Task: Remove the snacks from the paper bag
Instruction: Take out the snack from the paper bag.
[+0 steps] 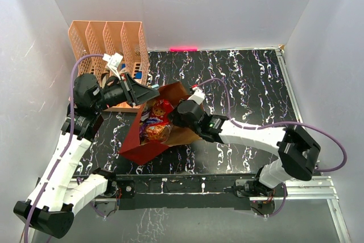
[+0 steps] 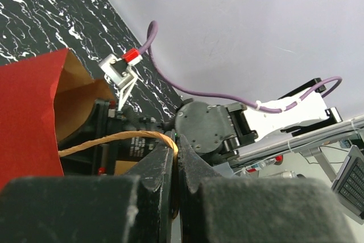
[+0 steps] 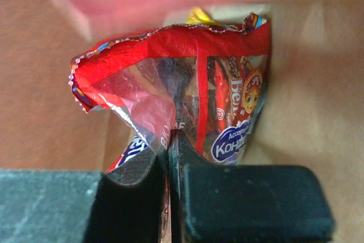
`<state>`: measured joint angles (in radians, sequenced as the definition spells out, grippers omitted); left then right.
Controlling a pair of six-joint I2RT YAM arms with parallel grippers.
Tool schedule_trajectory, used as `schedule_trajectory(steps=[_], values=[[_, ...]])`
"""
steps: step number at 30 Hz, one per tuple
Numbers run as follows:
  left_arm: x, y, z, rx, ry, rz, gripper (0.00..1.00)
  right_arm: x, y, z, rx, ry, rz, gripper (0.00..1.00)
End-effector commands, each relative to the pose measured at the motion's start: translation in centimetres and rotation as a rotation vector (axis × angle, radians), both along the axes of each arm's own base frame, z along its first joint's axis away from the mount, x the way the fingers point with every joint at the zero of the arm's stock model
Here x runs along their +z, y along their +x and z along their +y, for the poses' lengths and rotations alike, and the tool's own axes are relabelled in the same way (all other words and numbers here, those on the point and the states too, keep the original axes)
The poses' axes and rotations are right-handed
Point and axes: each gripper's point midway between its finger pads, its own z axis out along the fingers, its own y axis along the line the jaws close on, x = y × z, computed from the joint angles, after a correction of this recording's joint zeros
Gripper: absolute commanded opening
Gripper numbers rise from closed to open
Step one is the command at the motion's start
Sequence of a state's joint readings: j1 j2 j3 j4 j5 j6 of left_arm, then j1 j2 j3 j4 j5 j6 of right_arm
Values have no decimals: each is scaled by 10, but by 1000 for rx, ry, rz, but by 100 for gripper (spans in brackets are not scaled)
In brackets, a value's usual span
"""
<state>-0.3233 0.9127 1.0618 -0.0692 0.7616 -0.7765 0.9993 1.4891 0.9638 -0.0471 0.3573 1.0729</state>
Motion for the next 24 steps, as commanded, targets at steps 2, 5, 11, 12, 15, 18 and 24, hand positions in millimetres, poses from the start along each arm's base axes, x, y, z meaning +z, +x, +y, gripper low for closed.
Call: schedule_trajectory(steps=[2, 5, 11, 12, 15, 18, 24], values=[[5, -5, 4, 16, 13, -38, 0, 106, -5, 20, 70, 303, -137, 7], [3, -3, 6, 31, 22, -33, 0, 127, -14, 20, 117, 344, -158, 7], [2, 0, 7, 45, 41, -34, 0, 169, -32, 9, 206, 344, -237, 7], [3, 0, 7, 46, 42, -37, 0, 175, -36, 5, 213, 349, -254, 7], [3, 0, 8, 49, 50, -42, 0, 200, -46, -15, 216, 367, -321, 7], [2, 1, 8, 56, 52, -38, 0, 220, -54, -41, 182, 380, -364, 7], [-1, 3, 9, 66, 48, -26, 0, 242, -67, -95, 75, 426, -413, 7]])
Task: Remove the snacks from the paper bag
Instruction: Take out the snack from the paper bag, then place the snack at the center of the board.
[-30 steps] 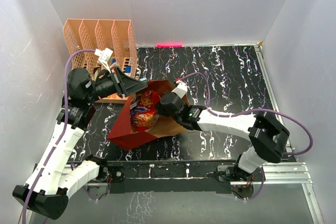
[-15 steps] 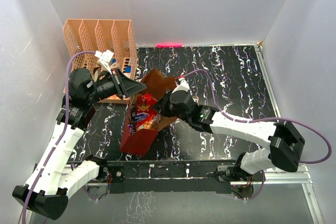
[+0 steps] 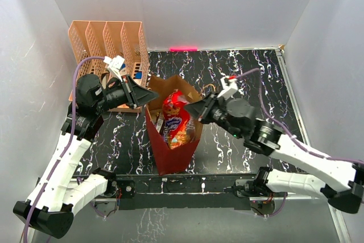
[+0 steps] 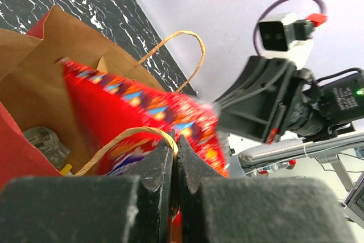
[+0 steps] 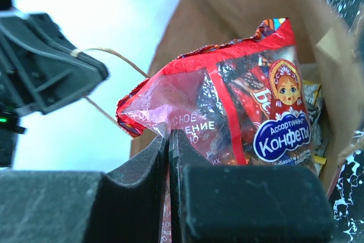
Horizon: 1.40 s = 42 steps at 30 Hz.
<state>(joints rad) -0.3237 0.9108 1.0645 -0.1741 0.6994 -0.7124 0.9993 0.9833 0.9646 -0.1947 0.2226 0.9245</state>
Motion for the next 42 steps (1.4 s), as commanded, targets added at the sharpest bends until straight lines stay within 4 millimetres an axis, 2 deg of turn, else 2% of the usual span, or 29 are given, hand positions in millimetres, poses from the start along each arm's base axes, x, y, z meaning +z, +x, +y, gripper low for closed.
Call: schedule_trajectory(steps=[1, 6, 10, 14, 16, 19, 21, 24, 28, 30, 32, 38, 42], values=[[19, -2, 2, 11, -18, -64, 0, 85, -6, -43, -103, 237, -148, 7], [18, -1, 2, 14, -14, -60, 0, 98, -1, -75, -221, 254, -174, 7], [13, 1, 2, 22, -17, -44, 0, 120, 6, -82, -279, 262, -215, 7], [5, 2, 4, 39, -8, -11, 0, 159, 16, -85, -329, 272, -290, 7], [0, 4, 4, 50, -1, 16, 0, 190, 18, -89, -353, 281, -353, 7], [-5, 5, 3, 47, 4, 46, 0, 221, 28, -84, -388, 250, -432, 7], [-7, 5, 4, 53, 7, 49, 0, 240, 36, -83, -421, 230, -482, 7], [-11, 6, 5, 67, 10, 68, 0, 254, 50, -75, -468, 187, -524, 7], [-18, 9, 7, 93, 15, 118, 0, 259, 74, -62, -532, 135, -538, 7], [-22, 12, 7, 102, 21, 140, 0, 266, 87, -62, -573, 109, -561, 7], [-23, 13, 8, 108, 32, 149, 0, 267, 110, -68, -610, 77, -574, 7], [-25, 9, 11, 116, 55, 153, 0, 263, 185, -102, -626, 80, -532, 7], [-25, 5, 13, 115, 60, 150, 0, 269, 218, -136, -682, 70, -532, 7]])
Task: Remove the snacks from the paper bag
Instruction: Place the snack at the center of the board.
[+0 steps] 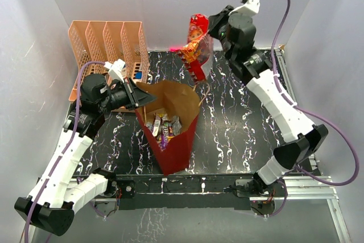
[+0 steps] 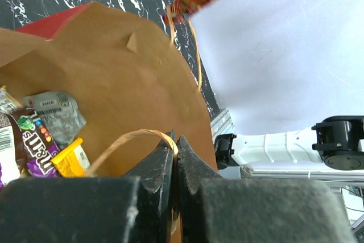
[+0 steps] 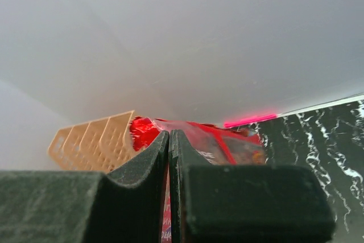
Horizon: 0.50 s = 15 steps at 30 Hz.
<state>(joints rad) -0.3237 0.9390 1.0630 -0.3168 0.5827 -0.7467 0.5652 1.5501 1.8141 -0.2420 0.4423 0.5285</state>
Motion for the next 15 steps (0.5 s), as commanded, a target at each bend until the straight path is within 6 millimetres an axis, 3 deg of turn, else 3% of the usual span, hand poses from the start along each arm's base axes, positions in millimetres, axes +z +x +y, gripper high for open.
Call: schedule_trajectory(steps=[1, 4, 9, 15], values=[[13, -9, 3, -6, 1, -34, 0, 110, -5, -51, -9, 198, -256, 7], [14, -10, 6, 3, 15, -43, 0, 92, 18, -79, -60, 186, -217, 7], [21, -10, 9, 13, 34, -69, 0, 26, 45, -140, -174, 164, -110, 7], [29, -10, 10, 11, 39, -96, 0, -84, 53, -146, -174, 4, 88, 7]])
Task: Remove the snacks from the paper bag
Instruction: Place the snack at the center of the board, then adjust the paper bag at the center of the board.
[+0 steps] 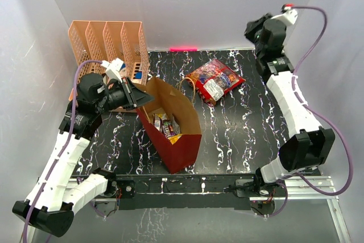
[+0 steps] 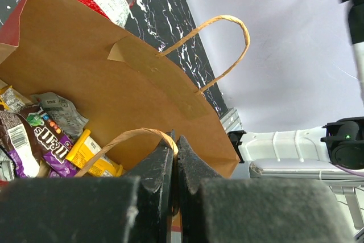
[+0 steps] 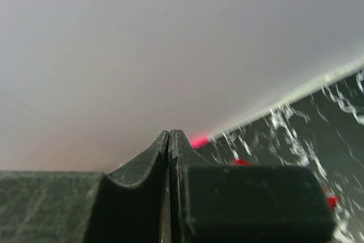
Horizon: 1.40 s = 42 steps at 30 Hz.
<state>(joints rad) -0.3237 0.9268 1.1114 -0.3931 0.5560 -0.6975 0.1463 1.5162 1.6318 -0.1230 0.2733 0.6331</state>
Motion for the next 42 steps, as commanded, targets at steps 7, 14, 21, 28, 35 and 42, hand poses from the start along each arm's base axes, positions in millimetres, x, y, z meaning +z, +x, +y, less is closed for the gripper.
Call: schedule_trajectory(steps=[7, 14, 21, 28, 35, 42], values=[[33, 0, 6, 20, 8, -112, 0, -161, -27, 39, 261, -159, 248, 12], [63, 34, 0, 73, -27, -137, 0, -225, -96, 107, 685, -12, 440, 25], [92, 72, -29, -44, -59, -202, 0, -280, -221, 204, 1081, -9, 618, 28], [111, 51, -48, -313, -33, -401, 0, -277, -296, 263, 1257, 1, 584, 30], [78, 6, -48, -445, -96, -353, 0, -297, -313, 289, 1257, 53, 573, 31], [51, -26, -43, -445, -198, -259, 0, -338, -313, 228, 991, -45, 694, 34]])
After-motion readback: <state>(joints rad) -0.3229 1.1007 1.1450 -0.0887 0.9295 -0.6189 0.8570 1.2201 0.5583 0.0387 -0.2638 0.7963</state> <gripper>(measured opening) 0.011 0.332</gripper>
